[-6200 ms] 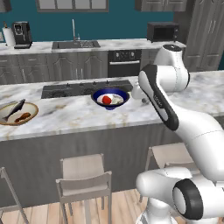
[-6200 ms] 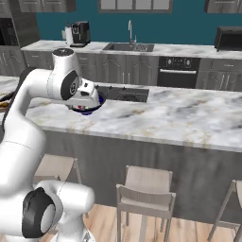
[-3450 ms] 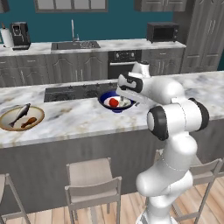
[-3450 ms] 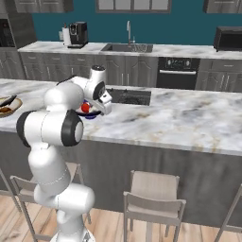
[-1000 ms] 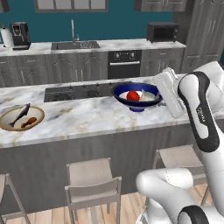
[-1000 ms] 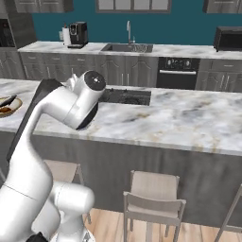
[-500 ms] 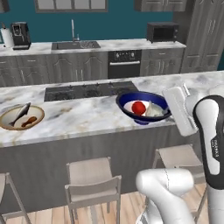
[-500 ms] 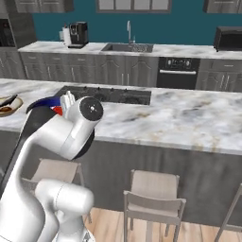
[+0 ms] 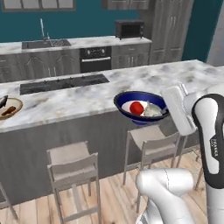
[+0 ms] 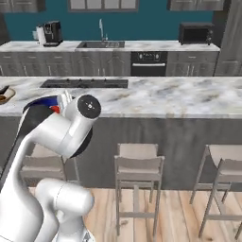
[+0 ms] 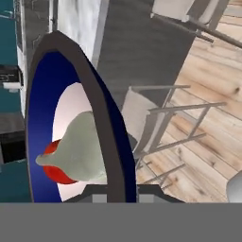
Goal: Place the bowl with the garlic and tomato on the second highest shelf of the fridge. Place the bowl with the fish and chicken drumstick on the top shelf of the fridge.
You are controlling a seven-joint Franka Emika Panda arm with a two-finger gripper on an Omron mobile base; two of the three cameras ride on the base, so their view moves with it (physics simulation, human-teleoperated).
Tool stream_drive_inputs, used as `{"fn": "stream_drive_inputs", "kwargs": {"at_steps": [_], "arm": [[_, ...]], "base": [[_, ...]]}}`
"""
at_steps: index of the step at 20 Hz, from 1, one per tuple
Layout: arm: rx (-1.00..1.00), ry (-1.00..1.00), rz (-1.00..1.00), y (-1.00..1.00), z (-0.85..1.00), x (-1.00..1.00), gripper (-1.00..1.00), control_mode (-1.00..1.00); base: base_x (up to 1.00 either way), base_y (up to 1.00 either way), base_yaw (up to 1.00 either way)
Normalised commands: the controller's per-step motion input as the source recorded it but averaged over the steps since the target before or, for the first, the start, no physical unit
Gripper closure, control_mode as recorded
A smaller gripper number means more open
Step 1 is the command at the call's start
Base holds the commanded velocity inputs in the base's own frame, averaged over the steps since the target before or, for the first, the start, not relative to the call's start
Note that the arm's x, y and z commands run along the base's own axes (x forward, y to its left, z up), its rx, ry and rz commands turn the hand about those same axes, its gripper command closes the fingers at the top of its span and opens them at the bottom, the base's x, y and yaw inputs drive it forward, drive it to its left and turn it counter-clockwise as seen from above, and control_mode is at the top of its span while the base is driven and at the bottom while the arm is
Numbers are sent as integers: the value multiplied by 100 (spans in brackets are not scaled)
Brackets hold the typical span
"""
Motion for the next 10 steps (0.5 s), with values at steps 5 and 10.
{"fn": "stream_drive_inputs", "kwargs": {"at_steps": [5,10], "arm": [[0,0,0,0,0,0,100,100],[0,0,0,0,0,0,100,100]], "base": [[-3,-12,-88],[0,0,-97]]}}
